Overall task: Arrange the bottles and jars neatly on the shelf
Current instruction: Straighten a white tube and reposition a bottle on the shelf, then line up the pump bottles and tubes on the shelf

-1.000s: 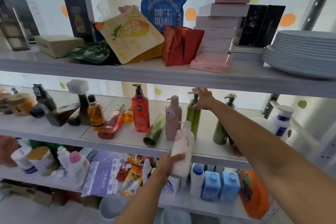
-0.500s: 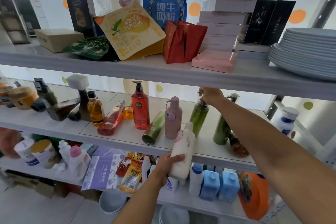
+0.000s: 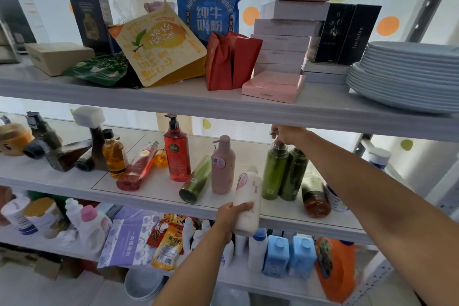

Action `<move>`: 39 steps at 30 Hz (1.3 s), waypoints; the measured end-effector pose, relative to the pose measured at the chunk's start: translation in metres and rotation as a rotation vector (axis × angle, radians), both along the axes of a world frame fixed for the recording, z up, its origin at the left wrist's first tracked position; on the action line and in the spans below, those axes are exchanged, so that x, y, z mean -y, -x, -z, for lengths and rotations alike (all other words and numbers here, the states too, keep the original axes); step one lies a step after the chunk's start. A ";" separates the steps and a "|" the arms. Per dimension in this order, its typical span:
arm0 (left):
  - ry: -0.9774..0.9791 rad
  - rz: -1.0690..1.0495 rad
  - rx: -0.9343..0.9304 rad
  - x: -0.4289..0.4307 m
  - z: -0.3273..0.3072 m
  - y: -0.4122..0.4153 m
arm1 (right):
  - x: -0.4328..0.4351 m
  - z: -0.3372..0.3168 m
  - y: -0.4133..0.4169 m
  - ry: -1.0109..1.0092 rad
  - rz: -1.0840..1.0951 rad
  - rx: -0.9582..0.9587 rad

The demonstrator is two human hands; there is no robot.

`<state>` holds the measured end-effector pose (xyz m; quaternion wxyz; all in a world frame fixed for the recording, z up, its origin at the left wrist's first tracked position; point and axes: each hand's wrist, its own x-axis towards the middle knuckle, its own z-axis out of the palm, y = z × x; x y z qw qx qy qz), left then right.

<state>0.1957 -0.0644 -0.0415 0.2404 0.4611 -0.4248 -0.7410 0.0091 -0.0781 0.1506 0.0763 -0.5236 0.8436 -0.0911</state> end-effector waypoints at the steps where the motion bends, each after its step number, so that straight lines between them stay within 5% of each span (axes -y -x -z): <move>1: -0.002 -0.002 -0.005 0.002 -0.001 0.005 | 0.000 -0.001 0.000 -0.002 -0.004 0.013; 5: -0.005 -0.016 -0.013 0.014 -0.005 0.023 | -0.001 0.006 -0.005 0.054 0.002 -0.130; 10: -0.033 -0.065 -0.010 0.035 -0.005 0.042 | -0.031 0.081 -0.009 0.605 -0.348 -0.602; 13: -0.053 -0.098 0.005 0.044 0.005 0.054 | -0.058 0.141 -0.028 0.457 -0.469 -0.368; 17: -0.046 -0.149 0.131 0.068 0.041 0.073 | -0.070 0.191 -0.051 0.216 -0.210 0.260; 20: -0.042 -0.160 0.221 0.063 0.027 0.069 | -0.058 0.198 -0.057 0.162 -0.036 0.475; 26: 0.071 -0.161 0.270 0.064 0.026 0.070 | -0.033 0.204 -0.069 0.195 0.191 0.439; 39: 0.377 0.140 0.363 0.067 0.025 0.019 | -0.014 0.217 -0.075 0.203 0.184 0.173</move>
